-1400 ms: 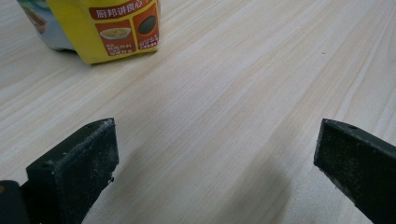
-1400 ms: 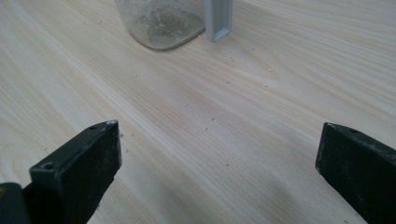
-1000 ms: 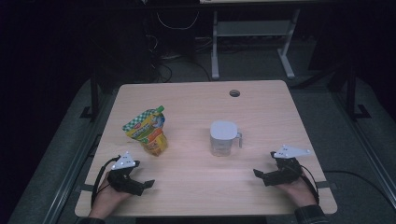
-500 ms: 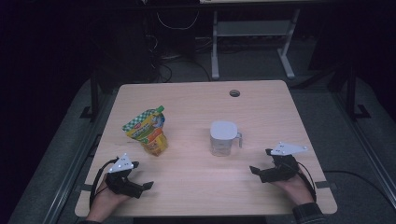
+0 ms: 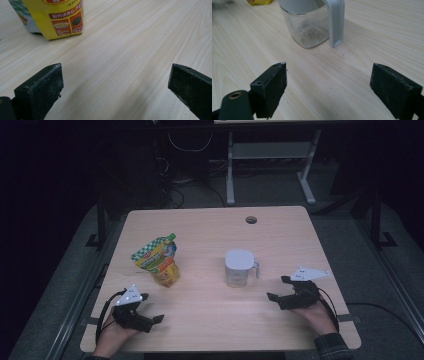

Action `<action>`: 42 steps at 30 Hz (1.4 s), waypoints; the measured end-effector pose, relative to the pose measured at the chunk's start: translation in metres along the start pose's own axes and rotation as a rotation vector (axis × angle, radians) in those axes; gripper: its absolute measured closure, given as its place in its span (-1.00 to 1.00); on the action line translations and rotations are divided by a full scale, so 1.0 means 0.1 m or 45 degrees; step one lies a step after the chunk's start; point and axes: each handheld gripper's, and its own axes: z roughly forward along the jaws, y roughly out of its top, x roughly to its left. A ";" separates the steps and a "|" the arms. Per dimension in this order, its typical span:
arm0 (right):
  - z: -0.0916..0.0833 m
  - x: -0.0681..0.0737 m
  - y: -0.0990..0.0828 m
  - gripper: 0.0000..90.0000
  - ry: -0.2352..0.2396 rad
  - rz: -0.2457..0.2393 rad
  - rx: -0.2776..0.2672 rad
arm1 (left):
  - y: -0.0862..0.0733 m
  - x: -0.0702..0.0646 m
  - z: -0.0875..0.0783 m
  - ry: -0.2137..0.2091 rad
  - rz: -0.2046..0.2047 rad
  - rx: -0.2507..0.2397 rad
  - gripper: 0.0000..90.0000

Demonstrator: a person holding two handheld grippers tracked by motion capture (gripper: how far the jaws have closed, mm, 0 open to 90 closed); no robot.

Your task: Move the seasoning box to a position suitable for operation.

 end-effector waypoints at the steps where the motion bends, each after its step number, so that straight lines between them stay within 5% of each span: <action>1: 0.00 0.00 0.01 -0.69 0.003 0.000 -0.002 | 0.00 0.00 0.00 -0.001 0.003 -0.001 -1.00; 24: 0.10 -0.11 0.24 -0.66 0.072 -0.029 -0.002 | 0.02 -0.02 0.02 -0.006 0.006 -0.015 -1.00; 42: 0.30 -0.20 0.50 -0.56 0.203 -0.091 -0.004 | 0.04 -0.02 0.03 -0.016 0.028 -0.009 -1.00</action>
